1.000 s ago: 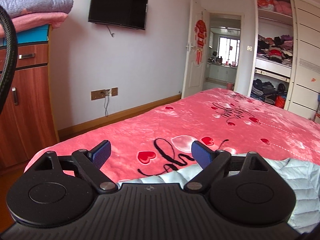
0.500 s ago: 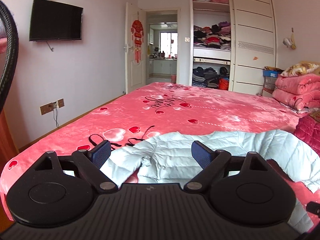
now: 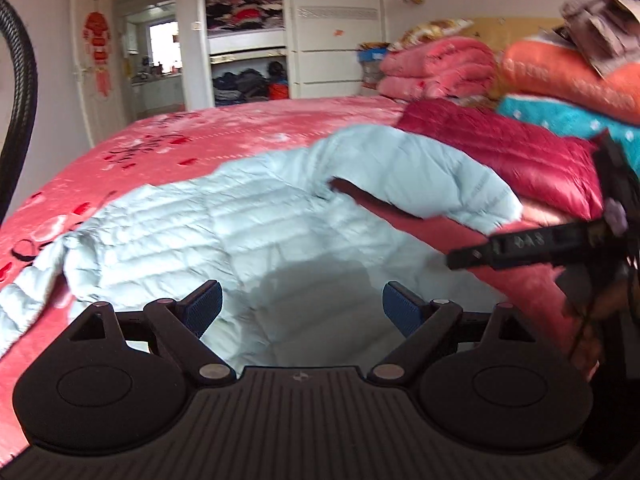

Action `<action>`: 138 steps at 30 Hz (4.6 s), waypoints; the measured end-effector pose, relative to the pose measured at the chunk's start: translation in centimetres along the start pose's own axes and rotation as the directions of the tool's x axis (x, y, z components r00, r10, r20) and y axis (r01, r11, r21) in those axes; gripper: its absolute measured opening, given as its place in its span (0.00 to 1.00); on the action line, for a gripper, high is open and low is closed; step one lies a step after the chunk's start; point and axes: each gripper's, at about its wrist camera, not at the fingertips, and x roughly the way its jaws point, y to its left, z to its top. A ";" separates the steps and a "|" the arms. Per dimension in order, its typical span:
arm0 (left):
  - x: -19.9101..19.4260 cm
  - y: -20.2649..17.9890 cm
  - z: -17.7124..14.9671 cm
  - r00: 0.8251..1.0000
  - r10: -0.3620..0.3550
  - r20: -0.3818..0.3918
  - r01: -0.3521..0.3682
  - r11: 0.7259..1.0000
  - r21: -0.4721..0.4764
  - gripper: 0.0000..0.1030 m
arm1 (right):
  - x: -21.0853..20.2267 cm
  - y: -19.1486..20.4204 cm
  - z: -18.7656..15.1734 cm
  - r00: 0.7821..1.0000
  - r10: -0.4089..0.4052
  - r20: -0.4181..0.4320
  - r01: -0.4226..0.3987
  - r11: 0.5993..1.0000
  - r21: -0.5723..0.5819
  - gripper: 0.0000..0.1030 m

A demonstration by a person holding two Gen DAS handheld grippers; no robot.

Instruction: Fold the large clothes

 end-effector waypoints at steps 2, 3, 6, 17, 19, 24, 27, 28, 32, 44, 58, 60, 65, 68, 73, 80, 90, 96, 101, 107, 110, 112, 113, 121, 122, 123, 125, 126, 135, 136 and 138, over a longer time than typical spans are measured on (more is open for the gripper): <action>1.3 -2.1 -1.0 0.998 -0.047 -0.032 0.049 0.997 0.061 1.00 | 0.8 -0.3 -0.1 0.999 0.033 -0.042 -0.032 0.999 0.005 0.87; 2.0 -3.1 -1.5 0.997 -0.067 -0.036 0.070 0.994 0.085 1.00 | 1.4 -0.4 -0.3 0.997 0.031 -0.068 -0.031 1.000 0.004 0.85; 3.6 -5.1 -2.3 0.993 -0.103 -0.054 0.109 0.987 0.121 1.00 | 2.6 -0.9 -0.6 0.989 0.057 -0.134 -0.055 0.998 0.017 0.76; 6.5 -5.7 -2.9 0.987 -0.099 -0.123 0.112 0.989 0.097 1.00 | 2.6 -1.8 -0.8 0.968 0.181 -0.172 -0.164 0.981 0.105 0.09; 6.4 -5.8 -2.7 0.986 -0.105 -0.125 0.117 0.989 0.090 1.00 | 2.5 -1.1 -0.9 0.969 0.170 -0.181 -0.158 0.984 0.080 0.06; 2.9 -3.3 -3.7 0.981 -0.142 -0.130 0.153 0.985 0.079 1.00 | 1.5 -0.6 -1.0 0.955 0.213 -0.205 -0.198 0.976 0.094 0.02; 0.7 -1.8 -4.1 0.972 -0.193 -0.135 0.203 0.977 0.068 1.00 | 0.4 -0.2 -1.1 0.947 0.236 -0.216 -0.221 0.971 0.091 0.01; 0.6 -1.8 -3.9 0.970 -0.201 -0.137 0.212 0.975 0.065 1.00 | 0.2 0.1 -1.2 0.943 0.248 -0.222 -0.234 0.968 0.090 0.01; -0.5 -1.6 -4.0 0.958 -0.248 -0.146 0.256 0.966 0.040 1.00 | -0.6 1.5 -2.0 0.928 0.265 -0.261 -0.260 0.964 0.055 0.00; -2.3 -1.3 -3.4 0.962 -0.233 -0.141 0.239 0.971 0.025 1.00 | -2.1 2.4 -2.4 0.942 0.213 -0.258 -0.216 0.976 0.018 0.06; 4.0 -1.3 -0.1 0.981 -0.182 -0.069 0.173 0.978 -0.118 1.00 | -4.8 -6.6 1.6 0.989 -0.081 0.127 0.045 0.964 0.262 0.53; 5.0 -1.8 0.5 0.980 -0.188 -0.063 0.179 0.976 -0.126 1.00 | -4.4 -7.9 2.5 0.971 -0.168 0.167 0.116 0.951 0.286 0.68; 7.0 -3.5 1.9 0.978 -0.201 -0.055 0.190 0.969 -0.160 1.00 | -2.7 -10.7 4.1 0.947 -0.267 0.181 0.204 0.930 0.305 0.77; 8.2 -4.2 2.3 0.976 -0.211 -0.060 0.197 0.964 -0.177 1.00 | -1.0 -12.1 5.1 0.939 -0.299 0.172 0.244 0.928 0.283 0.79; 9.2 -4.1 2.1 0.973 -0.218 -0.073 0.201 0.961 -0.188 1.00 | 1.3 -13.4 6.7 0.940 -0.303 0.158 0.272 0.943 0.191 0.79; 9.4 -2.1 1.4 0.974 -0.218 -0.066 0.200 0.957 -0.213 1.00 | 3.6 -14.1 7.7 0.945 -0.302 0.122 0.290 0.951 0.109 0.75; 10.0 -1.8 1.7 0.979 -0.200 -0.048 0.182 0.951 -0.249 1.00 | 4.9 -14.2 8.5 0.956 -0.276 0.095 0.277 0.961 0.000 0.32; 9.9 -2.2 2.1 0.982 -0.187 -0.035 0.173 0.952 -0.253 1.00 | 4.2 -13.8 8.8 0.965 -0.246 0.086 0.249 0.968 -0.016 0.09; 9.8 -2.0 2.3 0.985 -0.174 -0.022 0.163 0.953 -0.257 1.00 | 3.6 -13.1 8.9 0.978 -0.197 0.066 0.197 0.980 0.000 0.04; 9.4 -0.4 3.2 0.988 -0.153 0.023 0.153 0.946 -0.285 1.00 | 1.6 -12.4 8.8 1.000 -0.013 0.023 0.011 0.997 0.072 0.03; 9.3 0.7 3.9 0.989 -0.136 0.058 0.147 0.943 -0.299 1.00 | 0.7 -11.8 8.4 0.994 0.108 0.000 -0.108 0.985 0.136 0.03; 9.2 1.6 4.2 0.990 -0.120 0.079 0.139 0.940 -0.311 1.00 | -0.1 -11.1 8.2 0.983 0.184 -0.013 -0.180 0.970 0.163 0.03; 9.2 2.0 4.2 0.990 -0.110 0.087 0.132 0.940 -0.315 1.00 | -0.5 -10.7 8.1 0.974 0.225 -0.016 -0.219 0.959 0.179 0.03; 9.3 5.5 4.5 0.992 -0.020 0.126 0.065 0.929 -0.365 1.00 | -4.3 -5.4 10.0 0.870 0.492 -0.009 -0.479 0.850 0.218 0.02; 9.2 6.0 4.5 0.992 -0.009 0.126 0.056 0.925 -0.375 1.00 | -5.0 -4.5 10.6 0.856 0.516 -0.005 -0.505 0.839 0.202 0.03; 9.3 6.5 4.5 0.992 0.005 0.126 0.045 0.920 -0.390 1.00 | -5.7 -3.5 11.2 0.841 0.542 0.004 -0.533 0.826 0.183 0.02; 9.1 7.4 4.6 0.991 0.030 0.131 0.027 0.910 -0.414 1.00 | -6.7 -1.2 13.1 0.799 0.600 0.024 -0.597 0.789 0.148 0.03; 8.9 7.9 4.7 0.990 0.041 0.137 0.020 0.906 -0.423 1.00 | -7.2 -0.3 13.8 0.784 0.620 0.032 -0.619 0.775 0.127 0.03; 6.6 13.3 4.5 0.974 0.142 0.174 -0.025 0.839 -0.543 1.00 | -6.7 9.4 20.9 0.753 0.658 -0.018 -0.654 0.745 -0.134 0.03; 6.4 13.9 4.4 0.973 0.152 0.175 -0.028 0.828 -0.560 1.00 | -6.1 10.2 21.2 0.756 0.654 -0.028 -0.650 0.743 -0.159 0.03; 5.7 14.7 4.0 0.970 0.171 0.174 -0.037 0.809 -0.587 1.00 | -4.4 12.5 22.5 0.777 0.626 -0.059 -0.620 0.746 -0.243 0.03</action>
